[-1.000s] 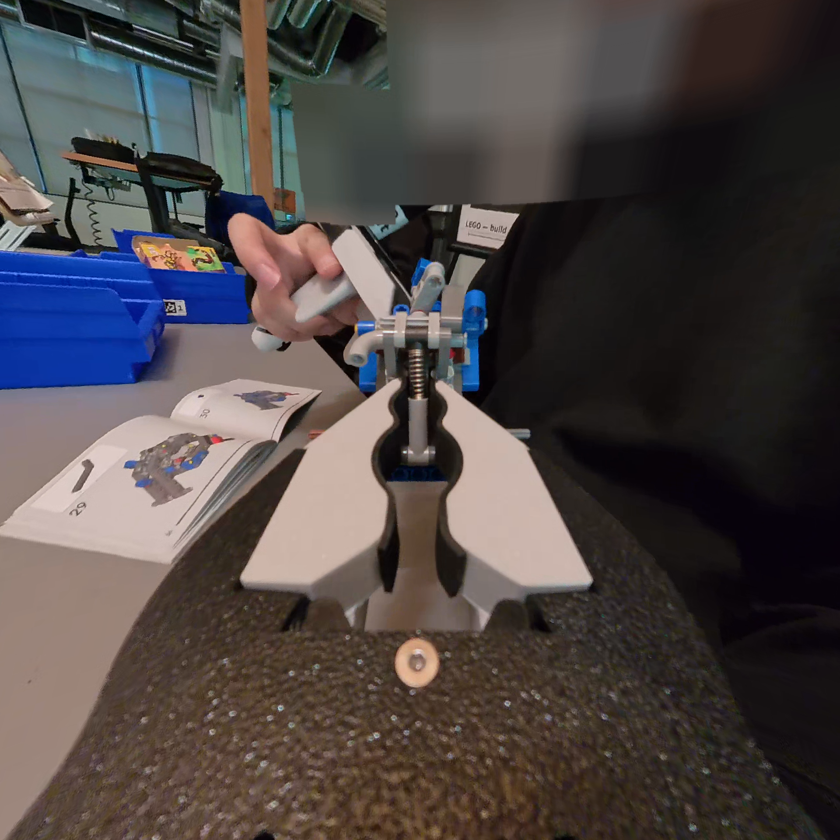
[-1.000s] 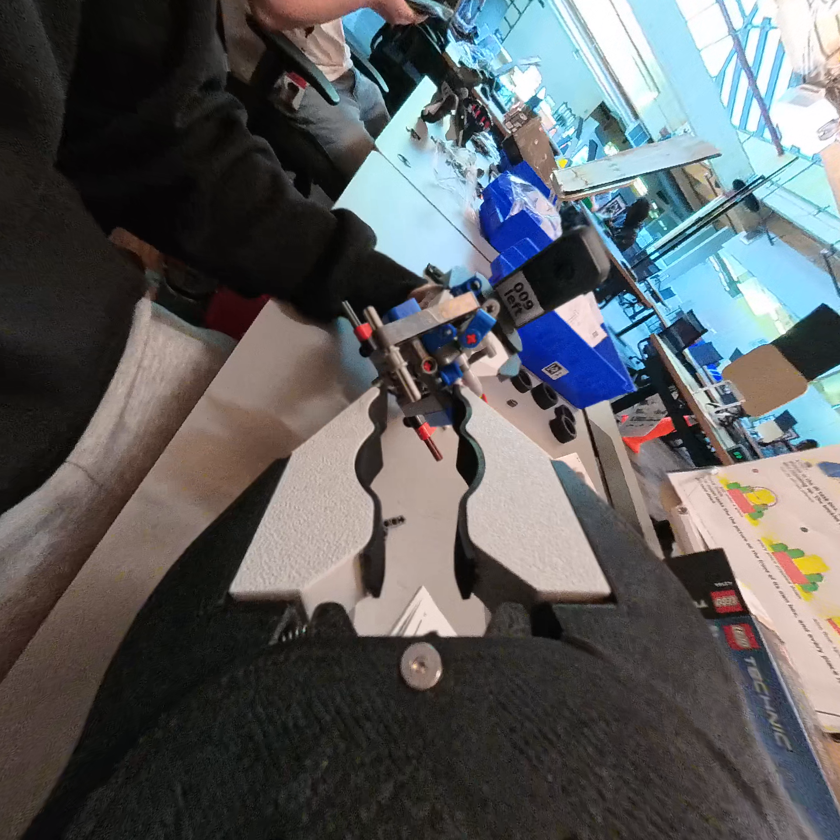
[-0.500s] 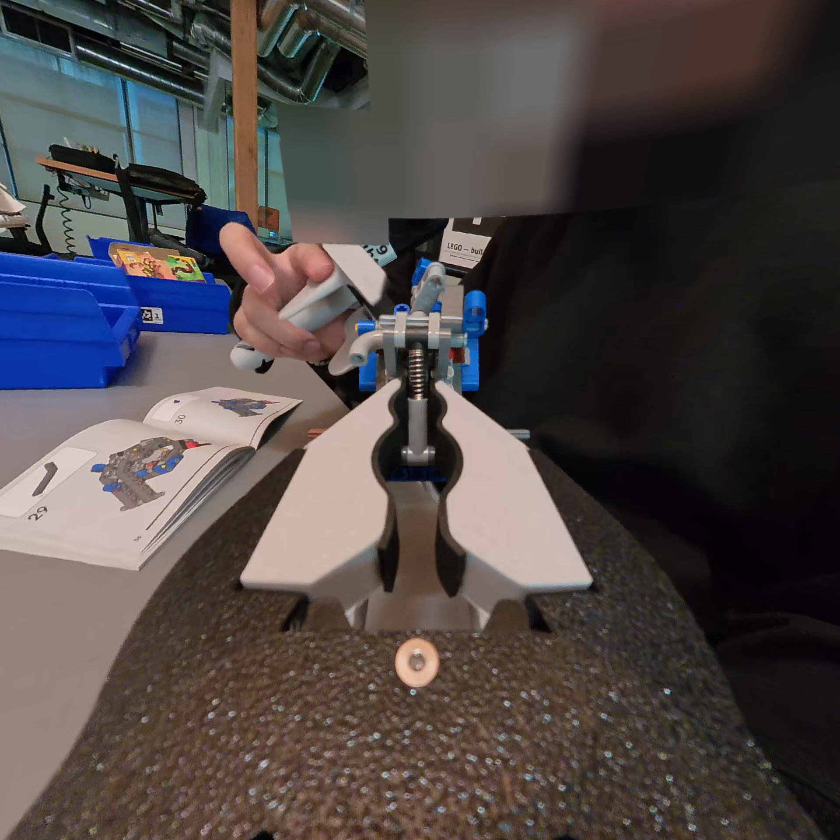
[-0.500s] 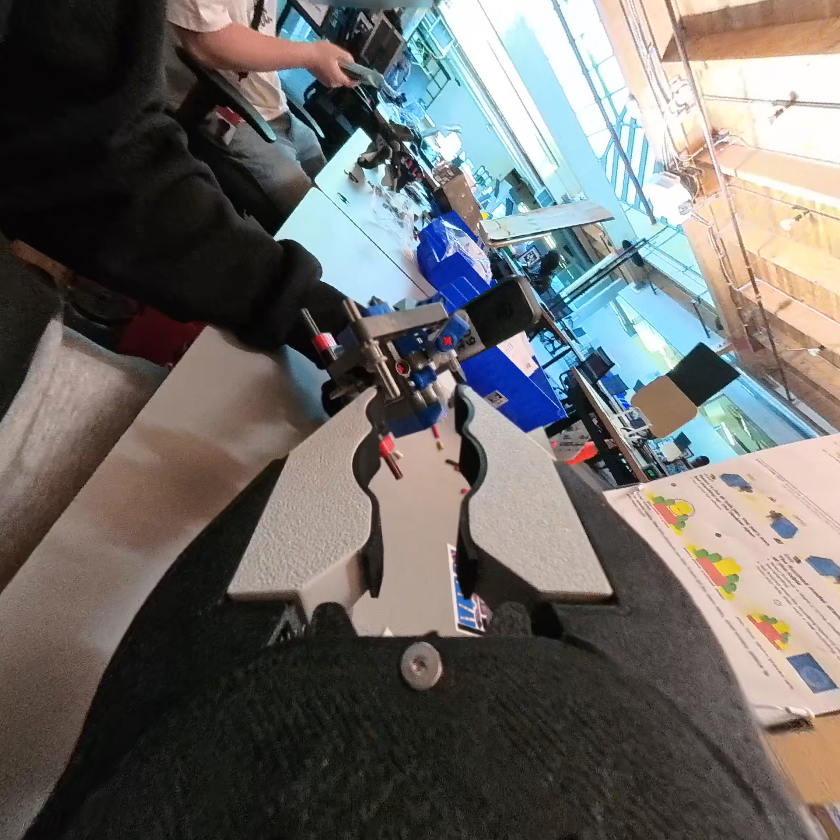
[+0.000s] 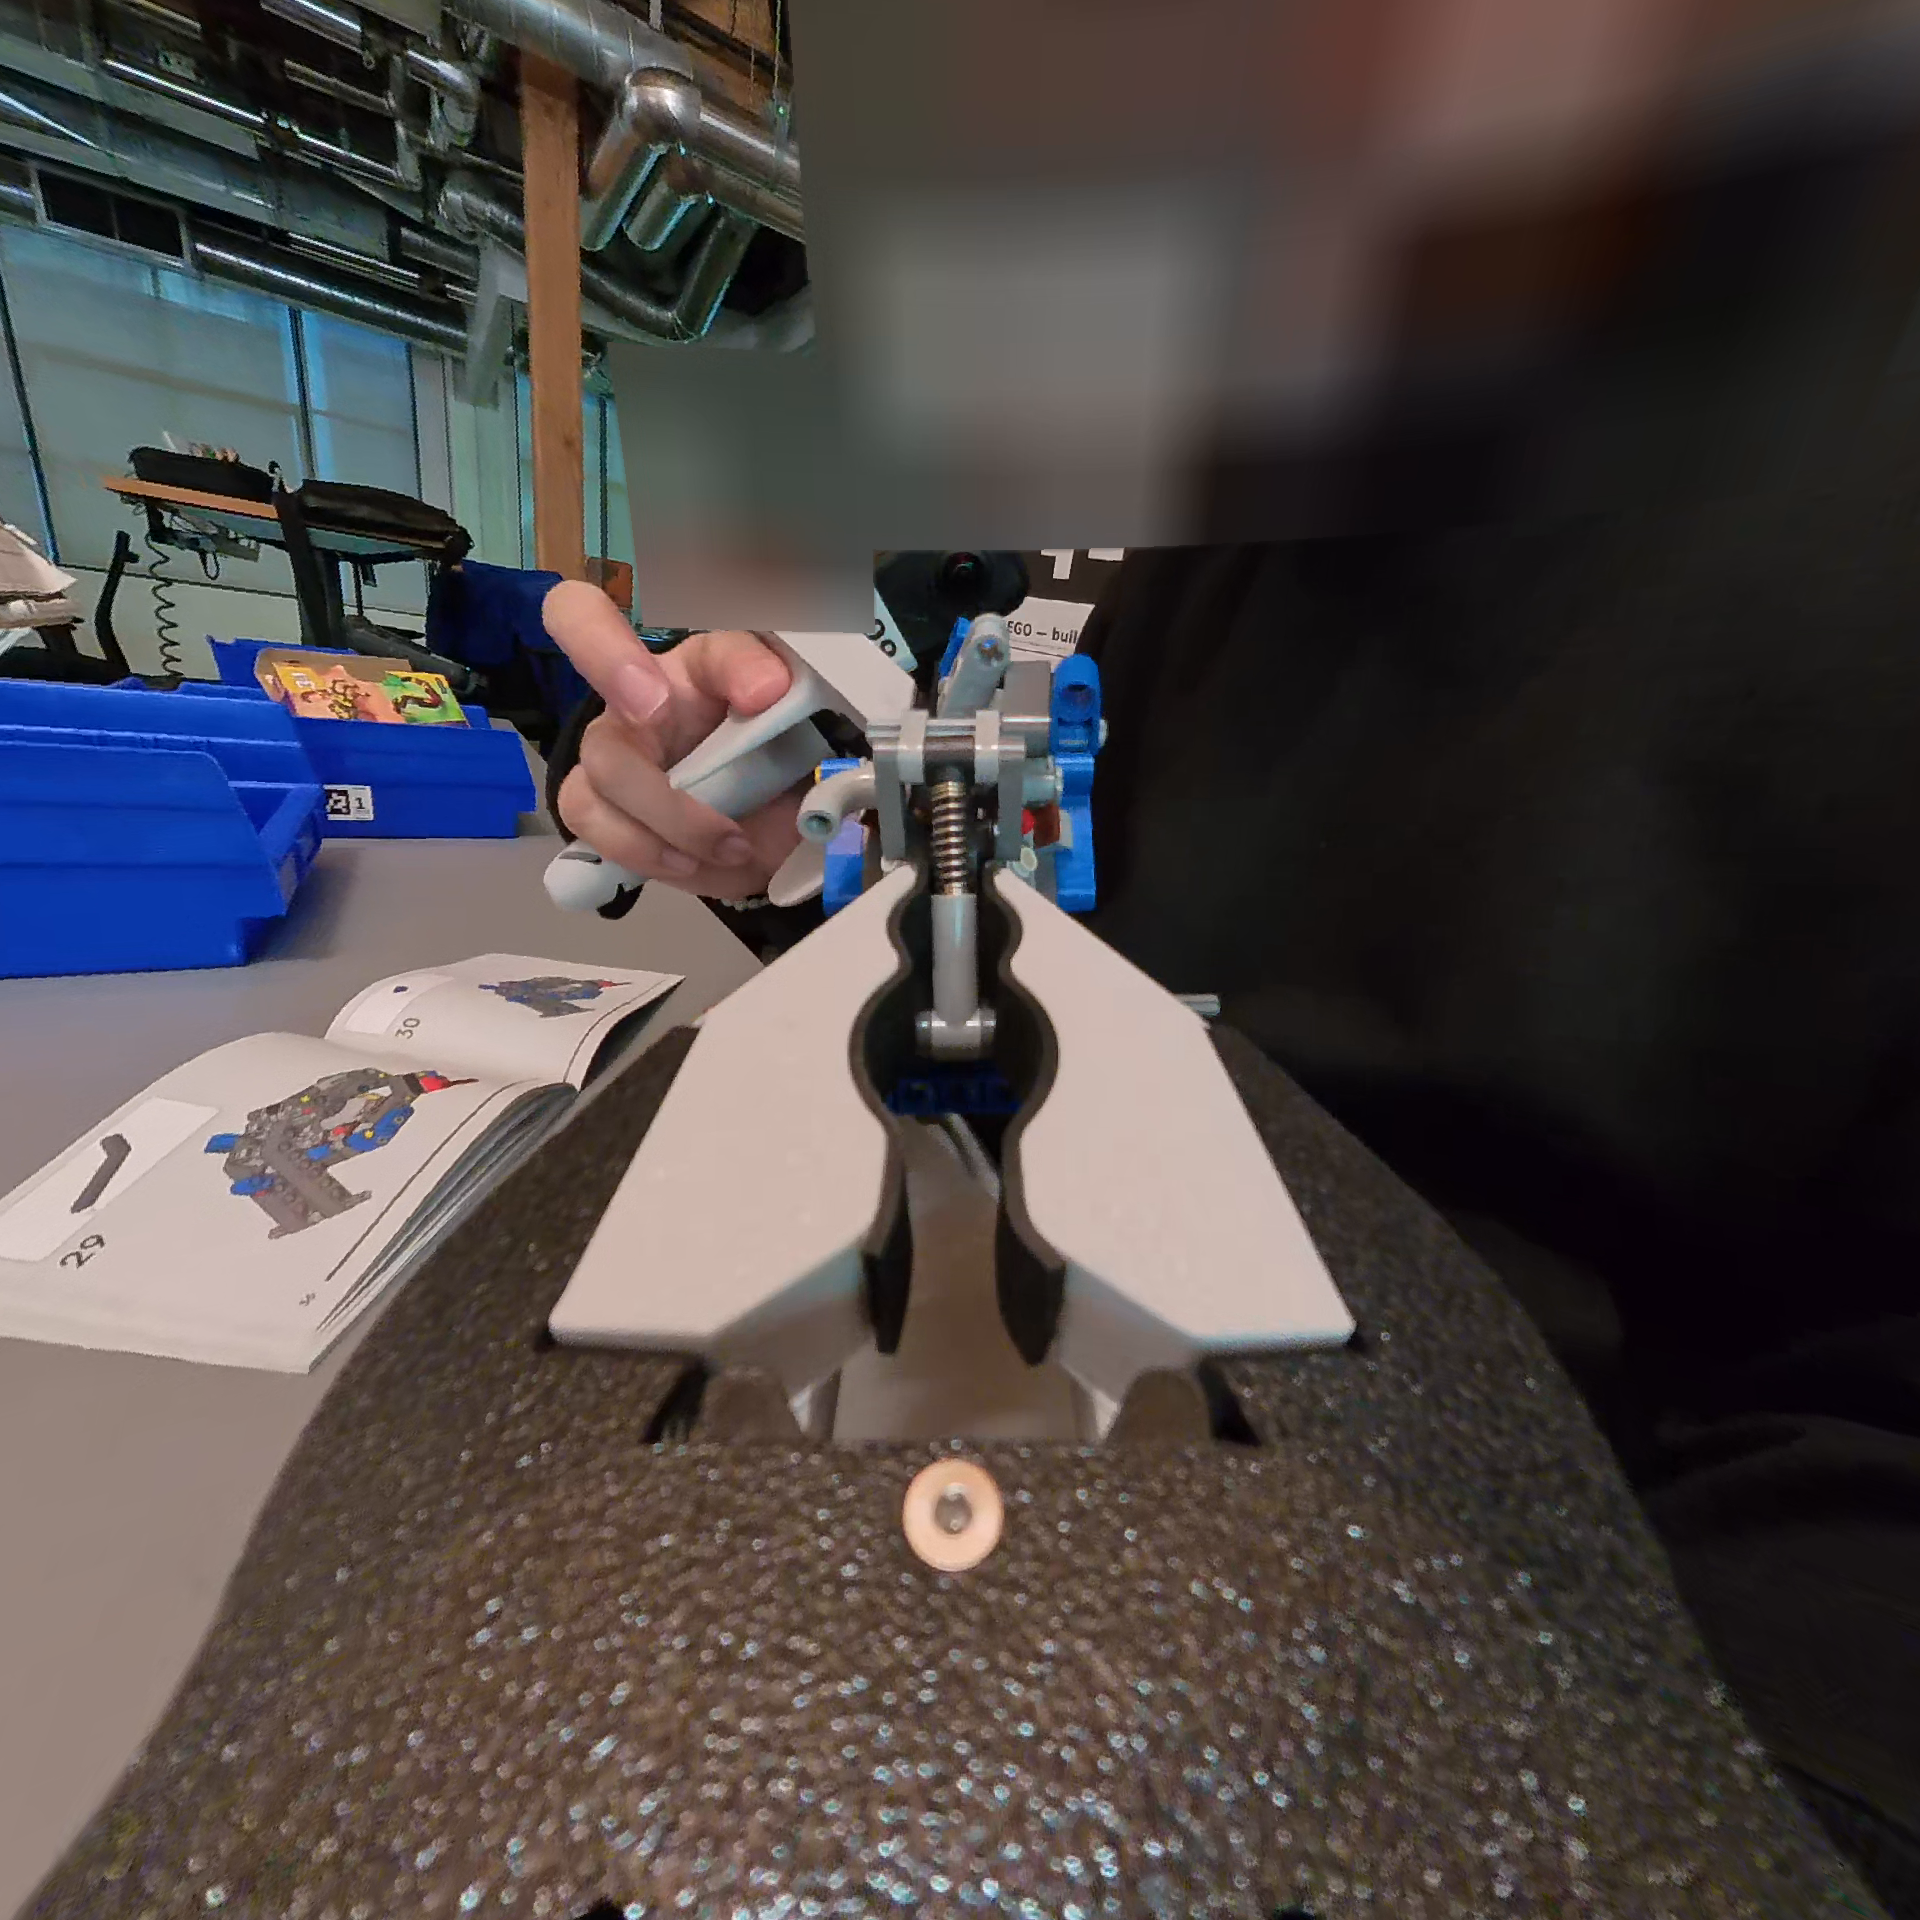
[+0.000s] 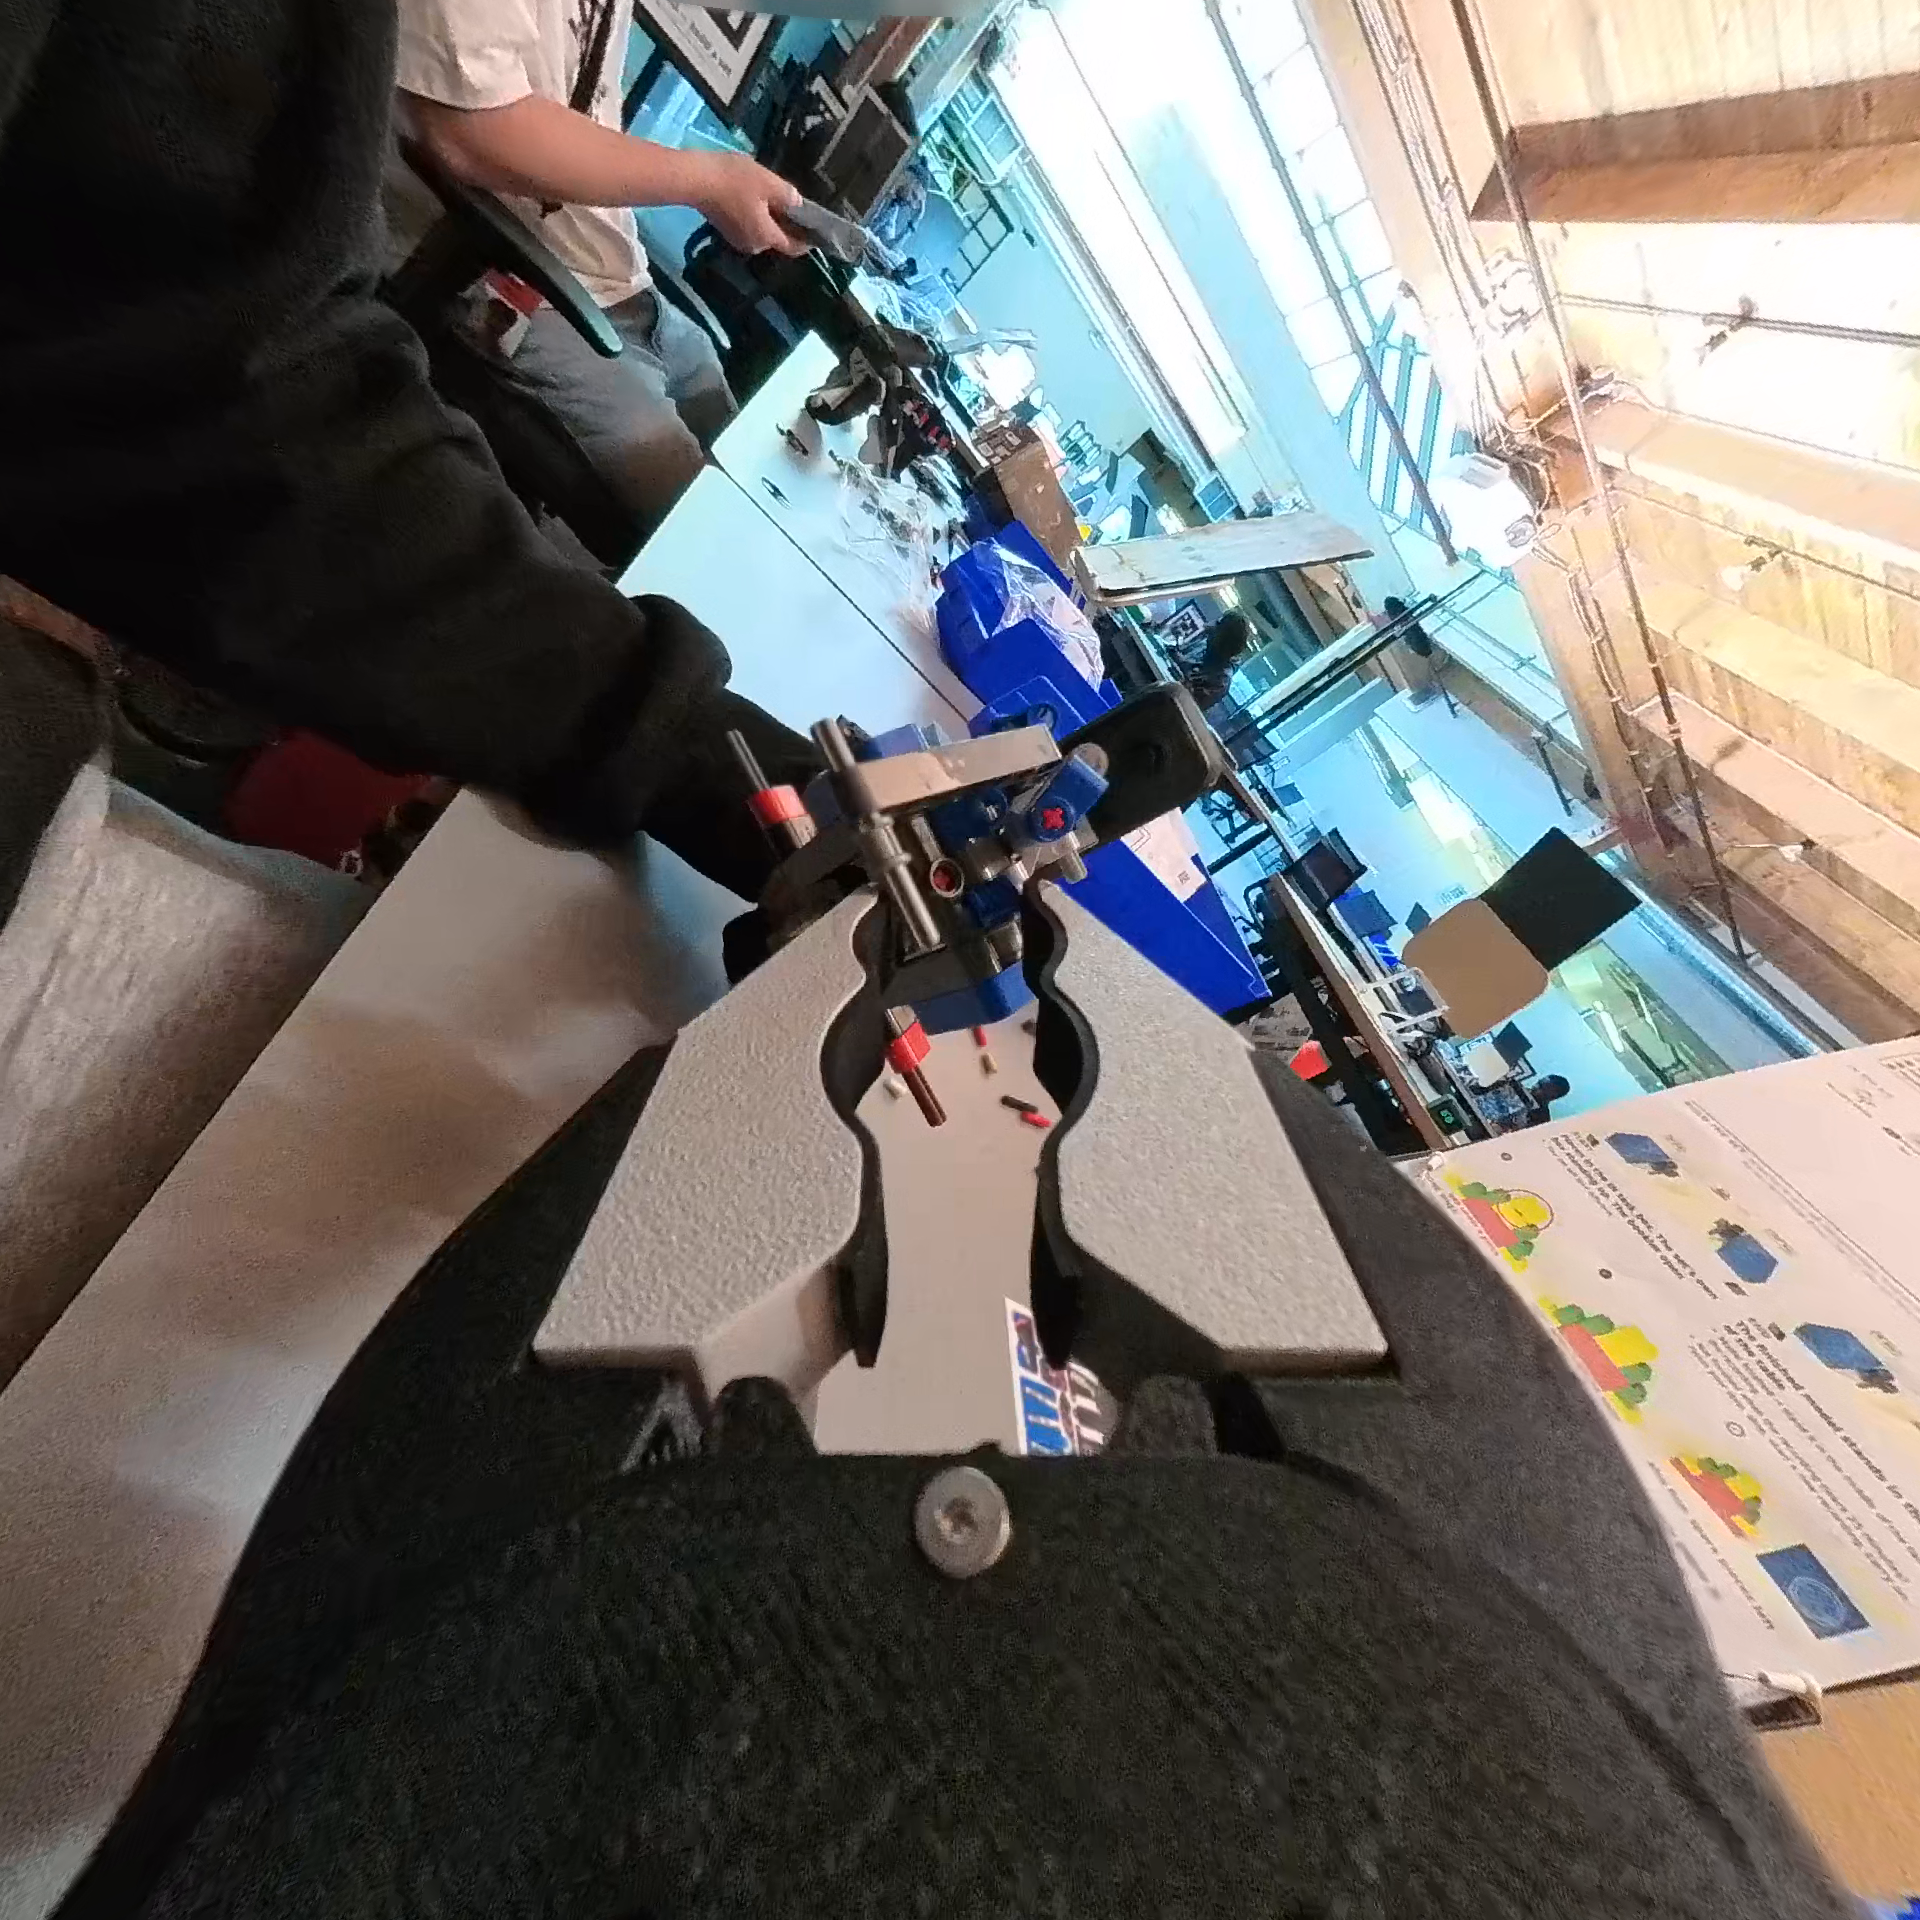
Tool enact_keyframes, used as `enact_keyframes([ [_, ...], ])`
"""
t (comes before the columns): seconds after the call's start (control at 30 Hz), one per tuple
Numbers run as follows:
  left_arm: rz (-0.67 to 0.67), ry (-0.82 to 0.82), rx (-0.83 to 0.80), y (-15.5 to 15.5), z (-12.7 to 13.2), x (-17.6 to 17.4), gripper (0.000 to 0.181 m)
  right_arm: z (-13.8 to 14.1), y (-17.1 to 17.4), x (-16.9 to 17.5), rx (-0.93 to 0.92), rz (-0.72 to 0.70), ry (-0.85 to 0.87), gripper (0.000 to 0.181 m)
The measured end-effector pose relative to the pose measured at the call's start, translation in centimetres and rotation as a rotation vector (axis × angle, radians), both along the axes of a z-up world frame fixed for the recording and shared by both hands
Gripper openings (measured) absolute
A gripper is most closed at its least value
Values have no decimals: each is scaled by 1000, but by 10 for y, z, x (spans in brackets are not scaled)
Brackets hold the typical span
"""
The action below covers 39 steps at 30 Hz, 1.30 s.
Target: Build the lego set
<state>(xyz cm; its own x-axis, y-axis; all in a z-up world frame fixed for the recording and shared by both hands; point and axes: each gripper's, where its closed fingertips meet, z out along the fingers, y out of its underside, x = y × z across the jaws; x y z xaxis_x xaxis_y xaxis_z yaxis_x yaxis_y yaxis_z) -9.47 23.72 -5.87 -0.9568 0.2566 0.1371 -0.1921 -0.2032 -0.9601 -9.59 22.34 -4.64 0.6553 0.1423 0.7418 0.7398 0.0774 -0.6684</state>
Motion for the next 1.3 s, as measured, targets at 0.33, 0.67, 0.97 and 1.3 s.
enact_keyframes([
  [0.33,-38,0,-22,4,4,-6,4,7,-7,0,2,4,10,23],
  [0.67,-81,2,-43,5,7,-13,4,9,1,-12,41,9,-19,16],
  [0.97,-157,-32,-58,8,9,-27,5,11,0,-23,26,49,-9,25],
  [1.3,-249,-56,-124,12,17,-42,5,27,-7,-29,56,153,237,33],
])
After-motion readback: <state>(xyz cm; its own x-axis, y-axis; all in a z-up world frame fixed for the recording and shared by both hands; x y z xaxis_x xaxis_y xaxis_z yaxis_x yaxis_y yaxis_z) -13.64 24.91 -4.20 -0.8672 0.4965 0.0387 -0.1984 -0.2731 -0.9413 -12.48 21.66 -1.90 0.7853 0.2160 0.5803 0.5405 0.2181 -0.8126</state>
